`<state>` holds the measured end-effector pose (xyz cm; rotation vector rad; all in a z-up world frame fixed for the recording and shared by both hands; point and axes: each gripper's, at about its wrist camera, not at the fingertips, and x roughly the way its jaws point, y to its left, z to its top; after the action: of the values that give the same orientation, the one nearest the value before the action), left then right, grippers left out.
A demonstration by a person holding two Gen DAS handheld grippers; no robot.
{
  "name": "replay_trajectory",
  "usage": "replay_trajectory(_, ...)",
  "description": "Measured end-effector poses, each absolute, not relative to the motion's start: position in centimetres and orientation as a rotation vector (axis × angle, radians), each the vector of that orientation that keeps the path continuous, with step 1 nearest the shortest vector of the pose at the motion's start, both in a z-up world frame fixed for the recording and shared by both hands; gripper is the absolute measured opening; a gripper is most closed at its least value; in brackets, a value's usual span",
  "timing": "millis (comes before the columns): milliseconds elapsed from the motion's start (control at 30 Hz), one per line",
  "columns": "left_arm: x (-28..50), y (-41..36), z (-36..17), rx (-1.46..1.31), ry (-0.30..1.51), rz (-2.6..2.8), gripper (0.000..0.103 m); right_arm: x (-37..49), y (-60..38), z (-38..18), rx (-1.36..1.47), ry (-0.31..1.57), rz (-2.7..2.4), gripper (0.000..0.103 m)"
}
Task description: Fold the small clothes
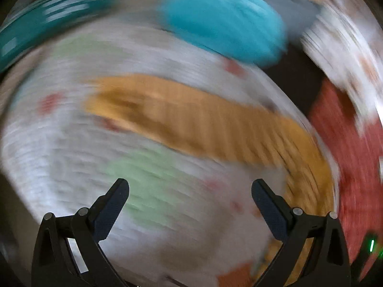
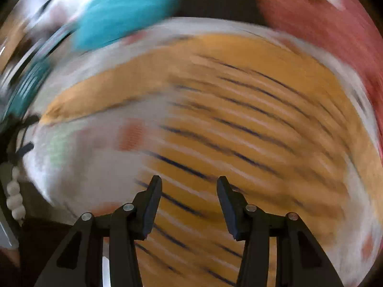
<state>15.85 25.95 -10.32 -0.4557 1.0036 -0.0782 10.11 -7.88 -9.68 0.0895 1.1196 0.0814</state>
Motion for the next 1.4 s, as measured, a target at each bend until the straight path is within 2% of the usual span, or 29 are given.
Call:
replay_trajectory(133,14.7,18.7,-11.5,-0.377,1.110,-0.302,0.102,3.9,-20.2,-9.8,0.271,1.111,-0.162,0.052)
replay_trajectory(267,12.5,13.5,-14.1,-0.382,1.235,-0.408,0.102,-0.1,-26.1,-11.2,0.484,1.103,-0.184,0.052)
replay_trajectory(400,10.4,10.9,-14.6,-0.318,1.261,-0.425,0.102,-1.3,-27.4,-13.2,0.603,1.099,-0.113,0.052)
replay_trajectory(700,8.5,6.8,-17.2,-0.211,1.321,-0.387,0.102,-3.0,-24.4,-17.0,0.666,1.111,0.028,0.053)
replay_trajectory(733,8.3,6.4,-17.2,-0.182,1.321,-0.377,0.099,-3.3,-23.6,-17.0,0.633,1.100,0.030,0.053)
replay_trajectory(767,8.2,6.1,-17.1,-0.141,1.324,-0.344,0.085,-3.4,-23.0,-17.0,0.604,1.102,0.034,0.052)
replay_trajectory(800,8.1,6.0,-17.0,-0.106,1.325,-0.314,0.076,-3.5,-22.7,-17.0,0.583,1.104,0.036,0.041)
replay_trajectory(833,8.1,6.0,-16.7,-0.087,1.327,-0.303,0.061,-3.5,-22.3,-17.0,0.553,1.110,0.039,0.013)
replay_trajectory(867,8.2,6.2,-16.3,-0.102,1.332,-0.304,0.027,-3.5,-22.4,-17.1,0.561,1.120,0.059,0.011)
replay_trajectory(900,8.2,6.6,-16.0,-0.123,1.351,-0.304,0.012,-3.5,-22.8,-17.0,0.593,1.115,0.066,0.010)
replay_trajectory(1133,6.6,8.0,-15.0,-0.158,1.393,-0.259,0.009,-5.4,-23.9,-15.2,0.567,1.153,0.081,0.008)
replay_trajectory(1200,5.9,8.1,-15.5,-0.137,1.395,-0.234,0.009,-6.0,-23.8,-15.7,0.551,1.189,0.074,0.003)
replay_trajectory(1400,4.4,10.0,-15.7,-0.123,1.404,-0.195,0.012,-6.8,-24.0,-16.5,0.530,1.221,0.043,0.003)
